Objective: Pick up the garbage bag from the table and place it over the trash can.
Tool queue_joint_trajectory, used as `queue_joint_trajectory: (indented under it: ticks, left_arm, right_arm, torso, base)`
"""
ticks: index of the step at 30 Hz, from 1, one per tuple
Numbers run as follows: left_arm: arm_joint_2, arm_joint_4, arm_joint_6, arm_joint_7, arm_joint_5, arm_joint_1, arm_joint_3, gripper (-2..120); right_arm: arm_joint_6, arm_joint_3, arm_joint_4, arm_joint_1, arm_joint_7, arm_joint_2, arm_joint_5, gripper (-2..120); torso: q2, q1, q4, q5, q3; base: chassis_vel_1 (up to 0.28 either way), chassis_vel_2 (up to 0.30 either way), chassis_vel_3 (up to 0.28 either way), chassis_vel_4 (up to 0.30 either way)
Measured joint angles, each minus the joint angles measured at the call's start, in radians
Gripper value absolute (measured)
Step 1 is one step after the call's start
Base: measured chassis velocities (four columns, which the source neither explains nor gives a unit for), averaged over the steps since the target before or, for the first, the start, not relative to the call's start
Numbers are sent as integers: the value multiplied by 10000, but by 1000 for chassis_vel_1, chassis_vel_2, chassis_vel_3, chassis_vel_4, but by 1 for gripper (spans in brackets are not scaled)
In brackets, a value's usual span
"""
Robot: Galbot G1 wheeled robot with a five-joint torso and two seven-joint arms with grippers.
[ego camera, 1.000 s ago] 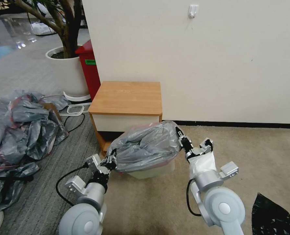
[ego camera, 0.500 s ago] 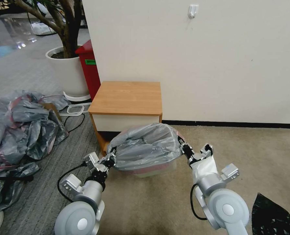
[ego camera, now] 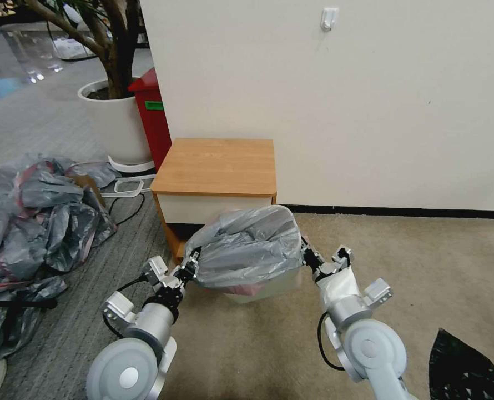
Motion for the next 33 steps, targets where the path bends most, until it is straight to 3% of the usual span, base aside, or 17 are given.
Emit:
queue_joint_trajectory:
  ticks: [19,28,33]
  left_arm:
    - [29,-262,175,-238,-585,-16,-191,9]
    - [148,52,241,-268,-59,-117,-358,9]
    - [278,224,241,-454,-91,-353,-482,9]
  right_arm:
    - [75,108,-230,-200,-22,-190,-174,0]
    - [87,277,643,-710,-293,-517,-144,30]
    - [335,624,790,-817,-703,-755,25,55]
  torso:
    - [0,0,0,1,0]
    - [0,-1,-1,-1,-1]
    - [0,0,-1,2,0]
  base:
    - [0,0,0,0]
    - [0,0,0,0]
    - [0,0,0,0]
